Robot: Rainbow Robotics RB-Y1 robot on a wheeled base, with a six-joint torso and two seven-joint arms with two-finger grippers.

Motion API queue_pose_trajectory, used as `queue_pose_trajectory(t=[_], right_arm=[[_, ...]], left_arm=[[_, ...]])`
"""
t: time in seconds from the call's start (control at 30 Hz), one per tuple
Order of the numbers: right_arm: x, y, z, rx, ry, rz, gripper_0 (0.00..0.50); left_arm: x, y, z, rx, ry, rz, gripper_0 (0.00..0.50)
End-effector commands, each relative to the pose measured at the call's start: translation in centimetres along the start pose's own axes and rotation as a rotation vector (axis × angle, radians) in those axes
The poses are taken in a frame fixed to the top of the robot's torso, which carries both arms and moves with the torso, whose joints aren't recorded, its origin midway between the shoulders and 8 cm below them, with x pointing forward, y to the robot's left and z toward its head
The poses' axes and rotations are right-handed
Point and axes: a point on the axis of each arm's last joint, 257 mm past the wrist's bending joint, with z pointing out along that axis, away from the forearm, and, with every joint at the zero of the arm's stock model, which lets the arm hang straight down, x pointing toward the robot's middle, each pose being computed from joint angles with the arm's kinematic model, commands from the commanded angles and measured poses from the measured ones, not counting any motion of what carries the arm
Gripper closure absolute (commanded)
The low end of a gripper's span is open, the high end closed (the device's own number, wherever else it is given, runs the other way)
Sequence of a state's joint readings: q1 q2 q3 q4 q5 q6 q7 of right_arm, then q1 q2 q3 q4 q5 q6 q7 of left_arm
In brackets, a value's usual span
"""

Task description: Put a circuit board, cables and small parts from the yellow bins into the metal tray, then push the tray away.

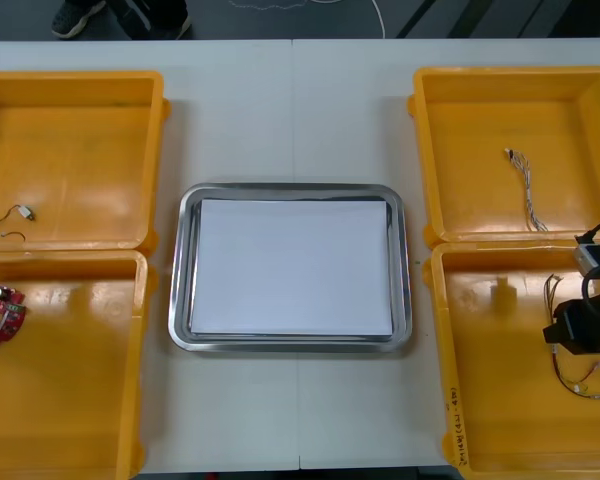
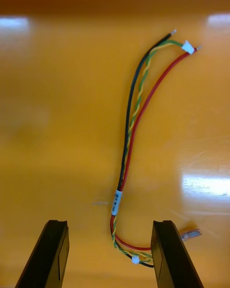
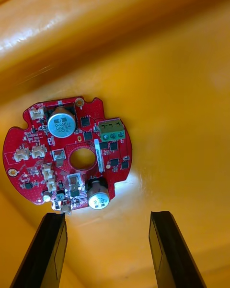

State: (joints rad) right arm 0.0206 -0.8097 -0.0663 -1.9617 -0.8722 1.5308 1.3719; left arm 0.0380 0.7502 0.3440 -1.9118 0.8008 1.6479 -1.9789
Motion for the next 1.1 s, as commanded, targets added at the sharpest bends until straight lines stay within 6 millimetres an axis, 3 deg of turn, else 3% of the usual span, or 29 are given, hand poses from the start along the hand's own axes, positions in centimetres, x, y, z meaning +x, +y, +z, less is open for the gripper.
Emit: queue_pose_trajectory(t=[0.03, 0.33, 1.1], right_arm=[[1.2, -0.9, 0.6, 0.010, 0.014, 0.063, 0.000], [1.4, -0.7, 2.4, -0.004, 0.012, 0.103, 0.000], [2.4, -0.6, 4.8, -0.008, 0.023, 0.151, 0.000]], left_arm=[[1.2, -0.9, 1.8, 0.005, 0.006, 0.121, 0.000], [1.5, -0.9, 2.5, -0.012, 0.013, 0.106, 0.000], [2.3, -0.4, 4.3, -0.017, 0.017, 0.078, 0.000]])
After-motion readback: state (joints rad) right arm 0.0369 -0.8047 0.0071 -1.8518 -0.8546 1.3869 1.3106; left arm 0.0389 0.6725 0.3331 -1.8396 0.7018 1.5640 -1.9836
